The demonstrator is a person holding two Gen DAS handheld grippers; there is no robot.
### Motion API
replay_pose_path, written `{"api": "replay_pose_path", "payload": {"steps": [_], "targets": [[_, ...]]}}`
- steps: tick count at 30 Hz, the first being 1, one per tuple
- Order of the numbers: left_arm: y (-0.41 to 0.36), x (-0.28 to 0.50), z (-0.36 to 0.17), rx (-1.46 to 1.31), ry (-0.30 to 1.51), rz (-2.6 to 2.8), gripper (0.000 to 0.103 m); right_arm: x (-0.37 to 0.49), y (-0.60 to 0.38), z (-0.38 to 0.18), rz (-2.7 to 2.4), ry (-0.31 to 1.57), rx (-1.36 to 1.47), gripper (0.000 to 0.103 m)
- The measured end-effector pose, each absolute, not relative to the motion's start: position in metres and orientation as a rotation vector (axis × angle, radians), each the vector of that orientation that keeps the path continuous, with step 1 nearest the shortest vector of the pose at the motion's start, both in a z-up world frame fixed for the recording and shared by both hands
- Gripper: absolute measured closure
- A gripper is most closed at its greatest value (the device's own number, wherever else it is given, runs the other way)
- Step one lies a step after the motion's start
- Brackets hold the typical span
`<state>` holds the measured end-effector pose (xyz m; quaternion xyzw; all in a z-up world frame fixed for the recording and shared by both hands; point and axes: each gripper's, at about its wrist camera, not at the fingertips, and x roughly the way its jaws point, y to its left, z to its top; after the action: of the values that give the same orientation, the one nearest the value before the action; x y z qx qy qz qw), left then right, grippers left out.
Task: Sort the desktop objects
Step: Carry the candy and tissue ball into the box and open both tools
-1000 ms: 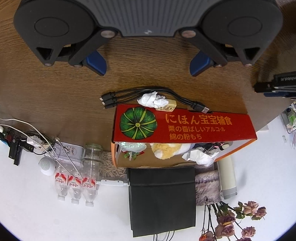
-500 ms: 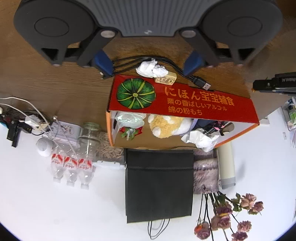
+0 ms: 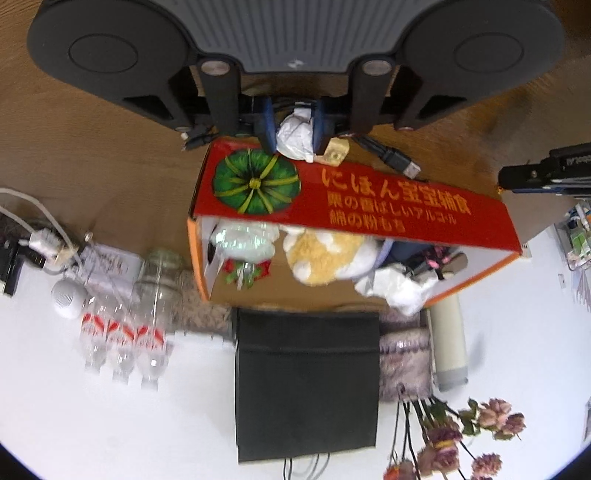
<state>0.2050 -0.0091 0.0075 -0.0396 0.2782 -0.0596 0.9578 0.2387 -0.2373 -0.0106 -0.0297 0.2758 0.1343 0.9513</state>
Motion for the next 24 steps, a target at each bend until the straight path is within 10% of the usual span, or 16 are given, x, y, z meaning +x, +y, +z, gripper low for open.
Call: {"api": "replay_pose_path", "payload": {"steps": [24], "targets": [[-0.068, 0.296, 0.049, -0.01, 0.373, -0.202, 0.089, 0.303, -0.231, 0.024, 0.28, 0.368, -0.012, 0.084]]}}
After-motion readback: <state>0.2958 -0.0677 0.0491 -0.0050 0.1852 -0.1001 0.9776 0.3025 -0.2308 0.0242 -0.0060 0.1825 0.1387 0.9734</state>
